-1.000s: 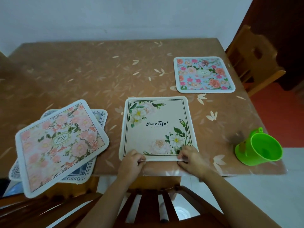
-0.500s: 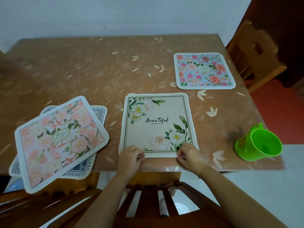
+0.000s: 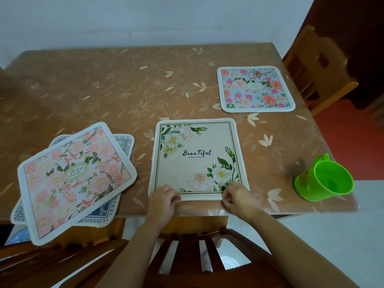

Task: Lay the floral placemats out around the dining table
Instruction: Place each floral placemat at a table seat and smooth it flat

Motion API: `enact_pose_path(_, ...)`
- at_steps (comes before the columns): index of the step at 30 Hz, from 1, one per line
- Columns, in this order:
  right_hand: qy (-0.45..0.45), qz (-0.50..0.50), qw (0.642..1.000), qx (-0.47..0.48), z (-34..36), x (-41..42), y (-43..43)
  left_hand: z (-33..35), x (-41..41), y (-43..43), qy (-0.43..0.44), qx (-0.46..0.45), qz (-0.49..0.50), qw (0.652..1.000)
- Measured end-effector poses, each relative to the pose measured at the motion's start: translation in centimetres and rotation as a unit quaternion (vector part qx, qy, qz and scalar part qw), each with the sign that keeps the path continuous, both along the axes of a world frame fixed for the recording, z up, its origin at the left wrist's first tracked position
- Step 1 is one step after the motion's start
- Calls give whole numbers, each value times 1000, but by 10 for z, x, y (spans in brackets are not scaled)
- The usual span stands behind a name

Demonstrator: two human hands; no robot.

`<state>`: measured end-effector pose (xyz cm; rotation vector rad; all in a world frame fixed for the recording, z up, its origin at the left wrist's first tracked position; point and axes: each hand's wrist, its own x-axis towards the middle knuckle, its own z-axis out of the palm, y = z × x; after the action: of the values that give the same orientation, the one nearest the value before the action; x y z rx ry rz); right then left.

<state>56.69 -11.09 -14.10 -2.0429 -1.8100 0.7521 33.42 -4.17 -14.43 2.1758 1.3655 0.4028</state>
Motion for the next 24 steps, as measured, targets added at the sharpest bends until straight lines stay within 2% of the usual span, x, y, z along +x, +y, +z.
enact_pose_path(11, 7, 7, 1000, 1, -2, 2, 2, -2, 0, 2, -3, -4, -3, 1000)
enact_pose_path(18, 48, 6, 999, 18, -6, 8, -1, -3, -5, 4, 5, 4, -5, 1000)
enact_pose_path(24, -37, -27, 999, 28, -4, 28, -7, -9, -27, 12, 42, 35, 47, 997)
